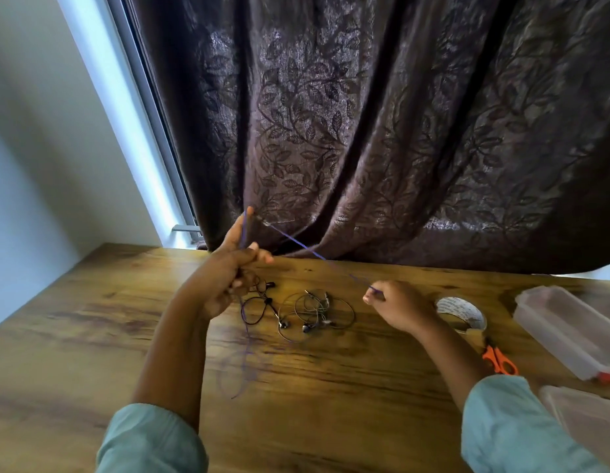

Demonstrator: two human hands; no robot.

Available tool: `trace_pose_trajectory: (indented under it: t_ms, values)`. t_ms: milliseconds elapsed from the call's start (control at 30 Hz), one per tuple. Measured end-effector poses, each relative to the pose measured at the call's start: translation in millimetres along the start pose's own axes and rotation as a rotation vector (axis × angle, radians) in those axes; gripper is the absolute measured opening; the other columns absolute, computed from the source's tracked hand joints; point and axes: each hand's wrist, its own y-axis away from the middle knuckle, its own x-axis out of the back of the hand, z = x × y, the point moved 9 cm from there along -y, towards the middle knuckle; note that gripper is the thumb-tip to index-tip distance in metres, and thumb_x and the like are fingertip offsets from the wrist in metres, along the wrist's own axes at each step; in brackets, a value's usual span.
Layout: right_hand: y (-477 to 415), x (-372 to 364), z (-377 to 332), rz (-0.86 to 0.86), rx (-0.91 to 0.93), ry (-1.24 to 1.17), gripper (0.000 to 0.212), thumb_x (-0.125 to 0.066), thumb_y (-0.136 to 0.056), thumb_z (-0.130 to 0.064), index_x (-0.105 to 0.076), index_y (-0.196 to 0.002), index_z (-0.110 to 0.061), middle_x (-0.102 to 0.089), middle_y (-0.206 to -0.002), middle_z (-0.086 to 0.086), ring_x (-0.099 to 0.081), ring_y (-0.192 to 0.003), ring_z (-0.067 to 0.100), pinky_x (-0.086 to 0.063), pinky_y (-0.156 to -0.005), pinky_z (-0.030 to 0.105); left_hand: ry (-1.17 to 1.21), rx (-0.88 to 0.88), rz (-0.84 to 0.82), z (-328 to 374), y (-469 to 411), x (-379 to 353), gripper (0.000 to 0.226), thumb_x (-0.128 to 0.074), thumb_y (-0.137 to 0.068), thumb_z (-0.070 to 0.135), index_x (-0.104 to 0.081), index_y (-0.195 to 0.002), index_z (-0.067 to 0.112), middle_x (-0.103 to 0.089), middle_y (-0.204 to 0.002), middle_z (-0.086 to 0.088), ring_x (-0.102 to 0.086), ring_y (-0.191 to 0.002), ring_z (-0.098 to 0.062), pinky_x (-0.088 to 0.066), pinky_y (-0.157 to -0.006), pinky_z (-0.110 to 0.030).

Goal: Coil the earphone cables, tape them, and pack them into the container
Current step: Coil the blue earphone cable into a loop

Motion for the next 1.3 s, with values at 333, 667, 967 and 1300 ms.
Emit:
trace_pose_trajectory:
  t_ms: [333,667,967,1300]
  values:
    - [17,-44,-19,-0.464,-0.068,-0.149,0.061,-0.075,-0.08,-0.026,-0.048,-0.135,-0.023,-0.06,-0.119,-0.001,-0.058,-0.108,0.017,-0.048,-0.089,0.028,-0.279,0.184,-0.229,-31,8,-63,0.025,-0.042,-0.099,0.02,-0.064,-0.11,0.018,-0.049,-0.068,-0.001,-0.03,-0.036,0.0,-0.02,-0.032,-0.01]
    - [34,17,-104,-0.197,0.419,-0.541,0.051,-0.056,-0.09,-0.001,-0.051,-0.133,-0.029,-0.059,-0.115,-0.013,-0.06,-0.087,-0.009,-0.047,-0.074,0.01,-0.73,0.089,-0.257,-37,-1,-87,0.021,-0.048,-0.097,0.011,-0.063,-0.096,-0.003,-0.05,-0.065,0.0,-0.038,-0.043,-0.002,-0.03,-0.041,-0.012]
    - [14,61,-35,0.326,0.096,-0.105,0.02,-0.051,-0.097,-0.018,-0.07,-0.097,-0.014,-0.07,-0.088,-0.001,-0.064,-0.082,0.018,-0.045,-0.068,0.027,-0.468,0.178,-0.168,-51,17,-13,0.019,-0.051,-0.095,0.019,-0.063,-0.085,0.007,-0.046,-0.06,0.002,-0.033,-0.044,-0.004,-0.025,-0.042,-0.013]
    - [35,-4,-102,-0.143,0.393,-0.538,0.039,-0.056,-0.093,-0.011,-0.048,-0.12,-0.039,-0.062,-0.098,-0.018,-0.057,-0.084,-0.013,-0.045,-0.073,0.013,-0.607,-0.023,-0.38,-24,3,-93,0.018,-0.053,-0.094,0.015,-0.067,-0.084,0.011,-0.061,-0.058,0.008,-0.049,-0.052,-0.005,-0.037,-0.053,-0.017]
